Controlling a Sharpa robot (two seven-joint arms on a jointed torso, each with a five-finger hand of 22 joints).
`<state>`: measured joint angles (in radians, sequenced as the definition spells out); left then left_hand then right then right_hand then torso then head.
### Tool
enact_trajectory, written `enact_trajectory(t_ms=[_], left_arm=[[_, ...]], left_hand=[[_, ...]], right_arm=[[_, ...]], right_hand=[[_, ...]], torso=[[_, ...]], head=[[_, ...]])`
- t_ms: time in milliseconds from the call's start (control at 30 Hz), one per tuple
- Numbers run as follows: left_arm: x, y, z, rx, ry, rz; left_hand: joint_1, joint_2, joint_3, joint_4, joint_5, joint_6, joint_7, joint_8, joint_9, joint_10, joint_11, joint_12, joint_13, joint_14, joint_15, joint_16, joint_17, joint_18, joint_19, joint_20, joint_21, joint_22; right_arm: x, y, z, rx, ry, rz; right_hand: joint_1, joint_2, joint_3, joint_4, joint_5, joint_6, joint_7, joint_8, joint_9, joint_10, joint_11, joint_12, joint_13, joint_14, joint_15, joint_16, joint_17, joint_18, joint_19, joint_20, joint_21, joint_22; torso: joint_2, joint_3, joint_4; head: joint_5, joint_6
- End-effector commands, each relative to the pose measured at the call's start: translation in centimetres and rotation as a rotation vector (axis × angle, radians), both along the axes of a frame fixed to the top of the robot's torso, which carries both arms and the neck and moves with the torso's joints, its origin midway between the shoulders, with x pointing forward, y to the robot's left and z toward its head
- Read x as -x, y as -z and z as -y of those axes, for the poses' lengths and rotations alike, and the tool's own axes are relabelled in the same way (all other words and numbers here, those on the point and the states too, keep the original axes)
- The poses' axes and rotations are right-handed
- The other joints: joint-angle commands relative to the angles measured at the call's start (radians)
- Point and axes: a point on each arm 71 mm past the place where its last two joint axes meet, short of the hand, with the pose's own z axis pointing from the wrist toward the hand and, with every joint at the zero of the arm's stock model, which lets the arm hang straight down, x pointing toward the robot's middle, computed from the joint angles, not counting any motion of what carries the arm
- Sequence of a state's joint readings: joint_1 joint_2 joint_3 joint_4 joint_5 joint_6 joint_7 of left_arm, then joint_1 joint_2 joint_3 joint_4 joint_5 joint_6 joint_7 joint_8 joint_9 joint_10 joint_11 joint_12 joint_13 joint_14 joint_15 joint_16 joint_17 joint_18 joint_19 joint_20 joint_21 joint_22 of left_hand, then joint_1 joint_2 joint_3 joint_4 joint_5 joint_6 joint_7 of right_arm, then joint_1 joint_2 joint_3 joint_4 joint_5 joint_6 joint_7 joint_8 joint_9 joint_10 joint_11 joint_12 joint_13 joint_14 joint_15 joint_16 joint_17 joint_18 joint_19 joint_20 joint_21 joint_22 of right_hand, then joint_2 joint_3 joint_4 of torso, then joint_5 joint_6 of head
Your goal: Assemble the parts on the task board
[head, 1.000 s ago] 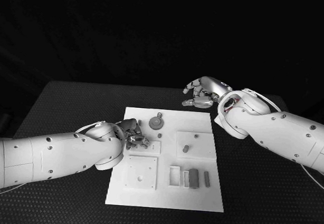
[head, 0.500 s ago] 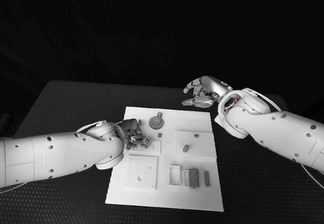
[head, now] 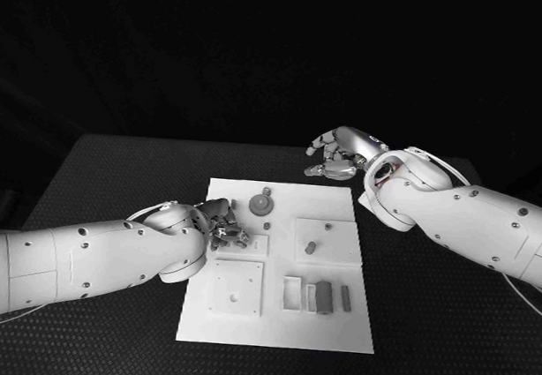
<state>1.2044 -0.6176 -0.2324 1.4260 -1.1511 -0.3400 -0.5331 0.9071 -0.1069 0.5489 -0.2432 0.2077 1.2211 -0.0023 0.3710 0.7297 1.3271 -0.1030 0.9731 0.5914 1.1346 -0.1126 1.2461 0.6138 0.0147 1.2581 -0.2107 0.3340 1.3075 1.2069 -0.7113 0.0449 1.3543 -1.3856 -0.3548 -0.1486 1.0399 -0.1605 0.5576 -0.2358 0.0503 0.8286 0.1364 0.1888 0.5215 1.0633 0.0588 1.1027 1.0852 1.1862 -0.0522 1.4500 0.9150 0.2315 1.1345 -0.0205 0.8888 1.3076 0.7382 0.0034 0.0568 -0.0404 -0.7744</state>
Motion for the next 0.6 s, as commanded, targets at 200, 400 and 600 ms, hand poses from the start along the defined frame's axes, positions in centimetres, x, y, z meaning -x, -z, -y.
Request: enact_trajectory(t_ms=[200,400,600], left_arm=[[0.06,0.07,0.16,0.012,0.002,0.003],[0.06,-0.07,0.21,0.013,0.003,0.028],[0.05,-0.12,0.2,0.015,0.001,0.04]], left_hand=[[0.027,0.041,-0.009,-0.017,-0.002,0.007,-0.001,0.008,-0.002,0.0,-0.007,0.009,0.0,0.006,-0.003,0.01,-0.002,0.013,0.01,-0.001,0.008,0.021],[0.066,0.062,0.037,-0.018,-0.091,0.006,0.0,0.01,-0.009,0.001,-0.007,0.007,-0.003,0.008,-0.002,0.01,-0.006,0.012,0.01,0.0,0.007,0.02],[0.069,0.063,0.042,-0.018,-0.093,0.006,-0.001,0.01,-0.01,0.001,-0.007,0.007,-0.004,0.009,-0.002,0.01,-0.006,0.012,0.011,-0.001,0.007,0.02]], right_arm=[[0.03,0.09,-0.09,0.005,-0.009,-0.005],[0.03,0.1,-0.07,0.005,-0.008,-0.005],[0.04,0.11,-0.05,0.005,-0.008,-0.005]], right_hand=[[-0.007,-0.001,0.001,0.005,-0.002,-0.03,0.036,0.005,-0.002,-0.005,-0.001,0.004,-0.002,-0.007,0.001,-0.001,-0.002,0.03,0.005,0.001,-0.007,0.016],[-0.007,-0.001,0.001,0.005,-0.002,-0.03,0.036,0.005,-0.002,-0.005,-0.001,0.004,-0.002,-0.007,0.001,-0.001,-0.002,0.03,0.005,0.001,-0.007,0.016],[-0.007,-0.001,0.001,0.005,-0.002,-0.03,0.036,0.005,-0.002,-0.005,-0.001,0.004,-0.002,-0.007,0.001,-0.001,-0.002,0.03,0.005,0.001,-0.007,0.016]], torso=[[0.0,-0.0004,0.0006],[0.0,-0.0003,0.0007],[0.0,-0.0002,0.0004]], head=[[-0.001,0.001],[0.0,0.001],[-0.001,0.001]])
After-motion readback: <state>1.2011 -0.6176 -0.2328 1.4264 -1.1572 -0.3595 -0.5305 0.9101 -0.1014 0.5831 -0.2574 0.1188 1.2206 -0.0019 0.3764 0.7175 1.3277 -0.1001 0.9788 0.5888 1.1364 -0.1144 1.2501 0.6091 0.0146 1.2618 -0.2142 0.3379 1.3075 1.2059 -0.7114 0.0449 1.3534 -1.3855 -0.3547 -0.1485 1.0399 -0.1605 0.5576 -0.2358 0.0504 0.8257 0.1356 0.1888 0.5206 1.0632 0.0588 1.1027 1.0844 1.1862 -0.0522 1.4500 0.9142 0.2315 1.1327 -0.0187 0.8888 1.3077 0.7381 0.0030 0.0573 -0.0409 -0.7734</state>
